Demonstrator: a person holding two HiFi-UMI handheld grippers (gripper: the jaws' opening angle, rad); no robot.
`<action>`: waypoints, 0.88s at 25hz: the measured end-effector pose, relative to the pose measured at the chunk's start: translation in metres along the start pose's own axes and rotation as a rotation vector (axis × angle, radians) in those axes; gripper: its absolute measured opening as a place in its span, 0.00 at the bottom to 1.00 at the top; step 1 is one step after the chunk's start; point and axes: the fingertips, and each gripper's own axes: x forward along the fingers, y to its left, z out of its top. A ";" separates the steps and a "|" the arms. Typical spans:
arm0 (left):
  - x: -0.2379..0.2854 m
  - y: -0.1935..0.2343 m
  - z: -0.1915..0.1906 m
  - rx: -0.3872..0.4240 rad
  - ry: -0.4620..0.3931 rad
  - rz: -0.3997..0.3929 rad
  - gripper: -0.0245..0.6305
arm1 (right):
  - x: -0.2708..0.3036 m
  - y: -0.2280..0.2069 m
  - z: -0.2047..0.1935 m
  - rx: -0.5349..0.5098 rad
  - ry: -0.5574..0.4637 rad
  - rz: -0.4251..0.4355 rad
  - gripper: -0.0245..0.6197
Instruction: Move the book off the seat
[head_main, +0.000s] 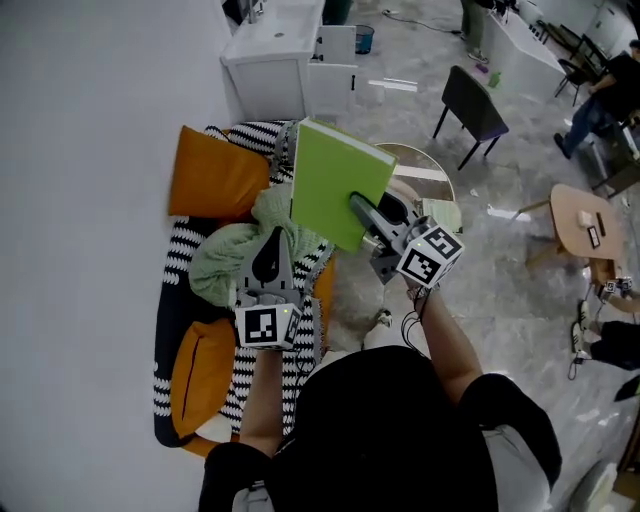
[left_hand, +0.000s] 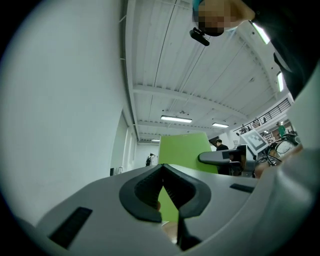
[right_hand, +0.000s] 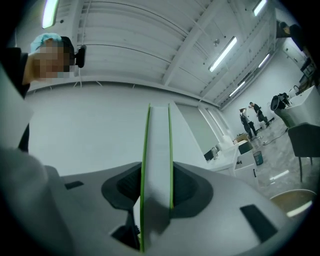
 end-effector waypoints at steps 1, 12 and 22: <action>0.007 -0.008 -0.001 -0.003 -0.001 -0.010 0.05 | -0.006 -0.009 0.005 0.005 -0.010 -0.013 0.26; 0.085 -0.095 -0.007 0.021 0.014 -0.081 0.05 | -0.059 -0.103 0.054 0.032 -0.069 -0.062 0.26; 0.158 -0.184 -0.024 -0.010 0.034 -0.202 0.05 | -0.135 -0.193 0.087 0.038 -0.111 -0.175 0.26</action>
